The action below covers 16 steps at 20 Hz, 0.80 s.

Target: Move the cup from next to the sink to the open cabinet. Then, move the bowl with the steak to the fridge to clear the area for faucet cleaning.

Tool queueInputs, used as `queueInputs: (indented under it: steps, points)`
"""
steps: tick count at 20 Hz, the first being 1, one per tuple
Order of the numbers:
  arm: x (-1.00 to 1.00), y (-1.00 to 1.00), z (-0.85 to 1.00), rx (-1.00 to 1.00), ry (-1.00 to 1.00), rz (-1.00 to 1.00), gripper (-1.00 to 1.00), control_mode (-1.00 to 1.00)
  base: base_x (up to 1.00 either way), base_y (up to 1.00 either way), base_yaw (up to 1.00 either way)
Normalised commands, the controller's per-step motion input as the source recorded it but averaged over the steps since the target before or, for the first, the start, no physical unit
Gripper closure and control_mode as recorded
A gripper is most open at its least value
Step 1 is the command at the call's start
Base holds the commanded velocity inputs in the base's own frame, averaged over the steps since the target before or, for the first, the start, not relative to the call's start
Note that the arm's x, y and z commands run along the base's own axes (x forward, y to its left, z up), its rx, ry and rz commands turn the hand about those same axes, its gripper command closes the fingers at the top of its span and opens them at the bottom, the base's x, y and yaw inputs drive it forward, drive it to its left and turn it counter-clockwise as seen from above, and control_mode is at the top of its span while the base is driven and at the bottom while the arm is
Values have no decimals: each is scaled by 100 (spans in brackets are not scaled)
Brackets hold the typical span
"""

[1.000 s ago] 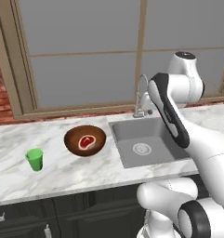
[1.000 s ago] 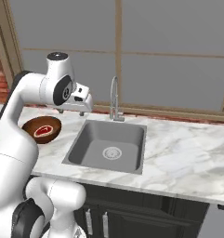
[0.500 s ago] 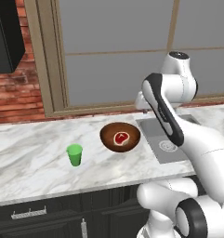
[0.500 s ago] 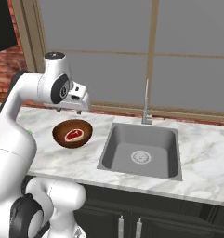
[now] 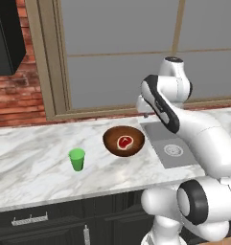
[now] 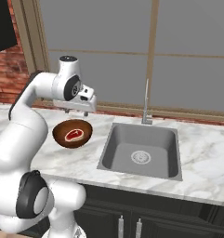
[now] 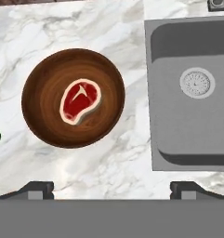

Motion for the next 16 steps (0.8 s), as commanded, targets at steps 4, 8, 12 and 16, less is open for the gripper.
queueInputs:
  steps: [4, 8, 12, 16]
  points:
    - [28, -27, -63, 12, 0, 0, -100, -100, 0, 0, 0]
    - [29, -4, -77, 6, 0, 0, -100, -100, 0, 0, 0]
    - [28, 0, -83, 0, 0, -1, -100, -100, 0, 0, 0]
    - [36, 0, -76, 4, 1, 0, -100, -100, 0, 0, 0]
